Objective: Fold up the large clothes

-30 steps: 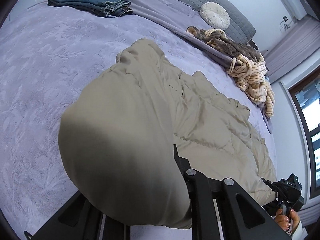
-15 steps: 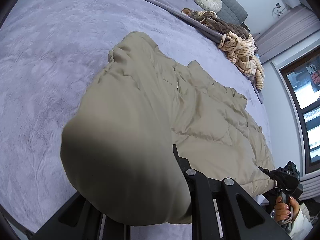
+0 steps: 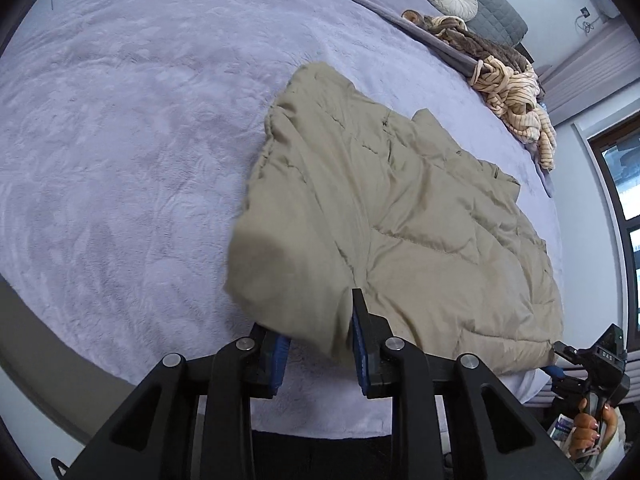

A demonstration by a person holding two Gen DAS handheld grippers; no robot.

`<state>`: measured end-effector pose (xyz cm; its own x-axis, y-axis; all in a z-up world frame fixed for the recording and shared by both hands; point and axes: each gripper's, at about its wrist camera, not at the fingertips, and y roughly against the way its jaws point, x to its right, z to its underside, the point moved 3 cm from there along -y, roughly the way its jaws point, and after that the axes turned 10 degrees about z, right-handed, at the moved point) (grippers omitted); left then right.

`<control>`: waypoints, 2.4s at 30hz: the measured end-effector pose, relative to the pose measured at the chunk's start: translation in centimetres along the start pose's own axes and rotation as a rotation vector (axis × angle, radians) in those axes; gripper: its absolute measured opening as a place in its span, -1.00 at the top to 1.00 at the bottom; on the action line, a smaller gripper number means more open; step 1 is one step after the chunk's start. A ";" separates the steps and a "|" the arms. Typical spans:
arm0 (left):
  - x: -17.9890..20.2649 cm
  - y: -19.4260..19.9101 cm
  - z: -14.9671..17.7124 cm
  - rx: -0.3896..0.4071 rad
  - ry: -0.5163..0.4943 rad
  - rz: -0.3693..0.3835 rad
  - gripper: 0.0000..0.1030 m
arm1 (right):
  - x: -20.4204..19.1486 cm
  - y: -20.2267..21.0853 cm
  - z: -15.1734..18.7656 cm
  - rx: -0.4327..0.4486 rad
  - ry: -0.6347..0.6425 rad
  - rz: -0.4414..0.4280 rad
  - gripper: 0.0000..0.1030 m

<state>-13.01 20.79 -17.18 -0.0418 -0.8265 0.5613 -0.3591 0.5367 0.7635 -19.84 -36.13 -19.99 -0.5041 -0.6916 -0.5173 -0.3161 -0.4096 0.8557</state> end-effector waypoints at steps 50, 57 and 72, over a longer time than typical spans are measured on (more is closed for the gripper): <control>4.8 1.1 0.1 -0.005 -0.127 -0.289 -0.98 | -6.5 -1.4 0.7 0.059 0.286 0.217 -0.36; 3.7 0.3 -2.4 -0.049 -0.152 -0.275 -0.98 | -9.9 -2.5 1.3 0.102 0.317 0.230 -0.65; 0.3 -2.2 -8.0 -0.158 -0.193 -0.173 -0.98 | -16.5 -7.8 2.9 0.066 0.303 0.256 -1.00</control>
<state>-4.80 20.68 -16.12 -0.1743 -0.9168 0.3594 -0.2270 0.3926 0.8913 -11.43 -19.79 -18.14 -0.3162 -0.9148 -0.2514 -0.2670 -0.1685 0.9489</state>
